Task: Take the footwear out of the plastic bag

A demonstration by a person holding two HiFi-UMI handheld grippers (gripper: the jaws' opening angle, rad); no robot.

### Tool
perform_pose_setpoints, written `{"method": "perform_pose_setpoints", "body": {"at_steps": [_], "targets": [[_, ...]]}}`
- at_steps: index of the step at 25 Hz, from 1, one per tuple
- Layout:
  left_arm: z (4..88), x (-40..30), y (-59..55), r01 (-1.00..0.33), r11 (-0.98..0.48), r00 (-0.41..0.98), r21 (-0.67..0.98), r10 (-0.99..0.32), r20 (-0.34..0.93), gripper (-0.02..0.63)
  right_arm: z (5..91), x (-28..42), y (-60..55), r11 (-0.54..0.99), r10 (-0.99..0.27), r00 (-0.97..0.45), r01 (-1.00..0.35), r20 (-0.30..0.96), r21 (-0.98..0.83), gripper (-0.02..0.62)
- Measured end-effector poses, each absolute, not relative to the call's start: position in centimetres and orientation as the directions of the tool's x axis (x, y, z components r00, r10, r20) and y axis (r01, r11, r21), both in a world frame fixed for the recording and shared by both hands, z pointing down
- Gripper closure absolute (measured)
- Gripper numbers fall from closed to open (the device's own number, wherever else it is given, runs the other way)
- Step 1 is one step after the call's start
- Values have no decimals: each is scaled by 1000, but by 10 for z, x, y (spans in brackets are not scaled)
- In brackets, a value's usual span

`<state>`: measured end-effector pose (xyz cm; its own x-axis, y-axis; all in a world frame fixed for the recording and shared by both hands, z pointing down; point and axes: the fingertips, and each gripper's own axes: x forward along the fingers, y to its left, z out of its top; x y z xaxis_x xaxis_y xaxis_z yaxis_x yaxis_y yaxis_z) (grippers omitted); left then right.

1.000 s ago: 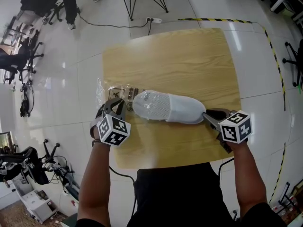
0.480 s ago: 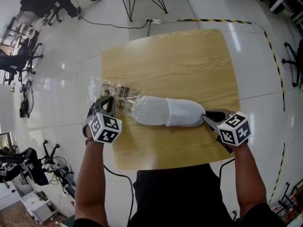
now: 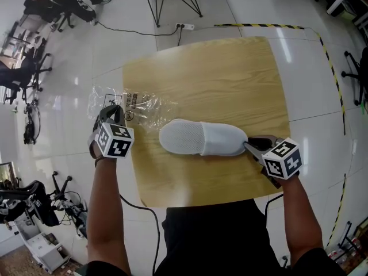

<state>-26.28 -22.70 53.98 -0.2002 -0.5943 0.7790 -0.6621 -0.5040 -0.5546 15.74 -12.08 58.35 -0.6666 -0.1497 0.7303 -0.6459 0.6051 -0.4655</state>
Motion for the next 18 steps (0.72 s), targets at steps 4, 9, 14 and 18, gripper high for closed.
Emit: {"method": "perform_pose_setpoints", "body": {"at_steps": [4,9,14,18], "targets": [[528,-272,-245,-725,-410,-237,-554,-606,759,597,583,156,-119,604,-152,-667,-647,729,-466,529],[528,-231,-267,-843,-354,-119,-404,-609,784,597,581,153,-117,596,-158,-672,-649,724,-473,531],[540,-152,-285,-859,-422,13,-290,-584,812,597,579,153,-119,591,-164,-675,-651,719,-477,531],[552,-91,-289,-833,-503,97,-231,-543,834,597,578,152,-120,586,-168,-678,-652,715,-481,532]]}}
